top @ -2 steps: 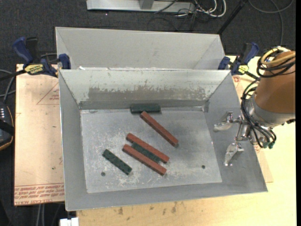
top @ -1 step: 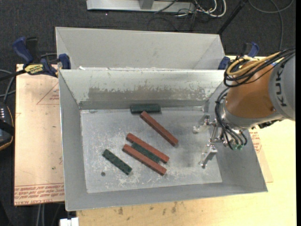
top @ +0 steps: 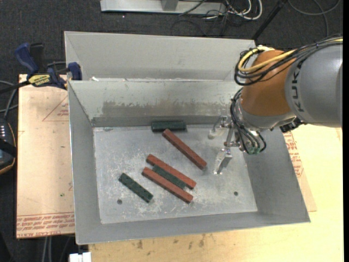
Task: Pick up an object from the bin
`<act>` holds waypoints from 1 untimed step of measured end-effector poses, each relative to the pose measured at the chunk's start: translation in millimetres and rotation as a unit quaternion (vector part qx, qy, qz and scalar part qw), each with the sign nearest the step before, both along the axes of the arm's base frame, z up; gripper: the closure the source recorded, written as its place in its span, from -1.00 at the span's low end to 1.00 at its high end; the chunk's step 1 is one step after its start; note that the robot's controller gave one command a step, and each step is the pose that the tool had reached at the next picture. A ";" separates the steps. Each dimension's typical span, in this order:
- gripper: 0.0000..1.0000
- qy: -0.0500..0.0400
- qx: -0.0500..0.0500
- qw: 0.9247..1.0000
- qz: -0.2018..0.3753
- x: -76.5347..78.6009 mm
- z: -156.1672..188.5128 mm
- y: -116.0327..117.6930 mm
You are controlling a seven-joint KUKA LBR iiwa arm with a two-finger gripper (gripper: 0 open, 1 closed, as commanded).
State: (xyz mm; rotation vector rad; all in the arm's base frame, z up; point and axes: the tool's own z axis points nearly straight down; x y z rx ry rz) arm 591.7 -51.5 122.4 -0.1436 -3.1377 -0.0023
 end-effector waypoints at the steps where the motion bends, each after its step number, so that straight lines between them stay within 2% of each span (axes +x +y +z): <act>1: -1.00 -0.001 0.000 0.993 -0.119 -1.3 -1.8 24.4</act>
Offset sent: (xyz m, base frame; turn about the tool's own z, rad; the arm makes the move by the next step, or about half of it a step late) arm 0.0096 0.0320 -0.0524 0.2722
